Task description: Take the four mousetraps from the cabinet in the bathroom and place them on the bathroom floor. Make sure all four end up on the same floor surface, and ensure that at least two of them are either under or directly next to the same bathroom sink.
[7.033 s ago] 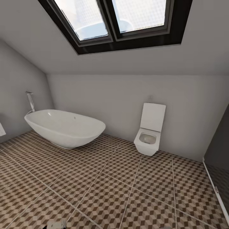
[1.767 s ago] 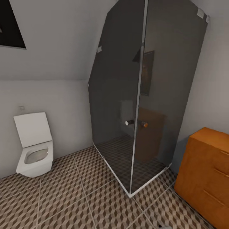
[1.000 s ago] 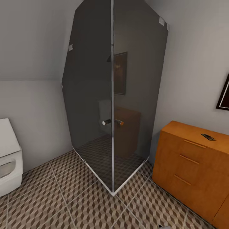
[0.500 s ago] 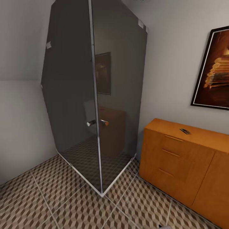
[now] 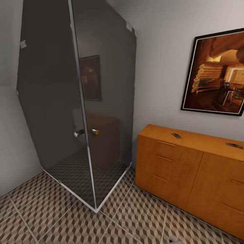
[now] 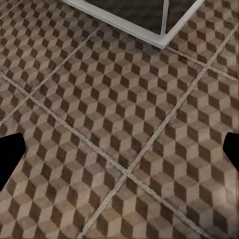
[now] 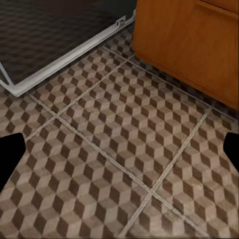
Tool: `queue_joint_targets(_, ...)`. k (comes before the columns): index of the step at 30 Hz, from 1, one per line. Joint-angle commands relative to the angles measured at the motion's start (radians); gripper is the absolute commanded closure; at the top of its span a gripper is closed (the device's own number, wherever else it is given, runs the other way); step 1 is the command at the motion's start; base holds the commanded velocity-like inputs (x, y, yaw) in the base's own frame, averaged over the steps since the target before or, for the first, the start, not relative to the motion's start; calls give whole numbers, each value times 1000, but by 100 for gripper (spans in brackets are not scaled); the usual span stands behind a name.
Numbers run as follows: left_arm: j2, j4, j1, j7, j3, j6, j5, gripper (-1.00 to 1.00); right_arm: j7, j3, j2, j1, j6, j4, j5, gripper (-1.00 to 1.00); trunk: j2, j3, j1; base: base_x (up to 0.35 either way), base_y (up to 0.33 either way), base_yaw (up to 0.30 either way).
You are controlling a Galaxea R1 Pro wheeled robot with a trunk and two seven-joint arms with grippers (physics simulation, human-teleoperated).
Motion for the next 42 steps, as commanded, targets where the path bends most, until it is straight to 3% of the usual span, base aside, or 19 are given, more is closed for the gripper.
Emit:
queue_joint_targets(1,0,0,0,2,0,-2,1,-100,2,-2,0,-1,-3,1,7,-100,-1,-1,0,0,-66,-294)
queue_joint_targets(26,1,0,0,2,0,-2,1,-100,2,-2,0,-1,-3,1,7,-100,-1,-1,0,3,-88,-294)
queue_joint_targets(42,0,0,0,2,0,-2,1,-100,2,-2,0,-1,-3,1,7,-100,-1,-1,0,102,-8,-294)
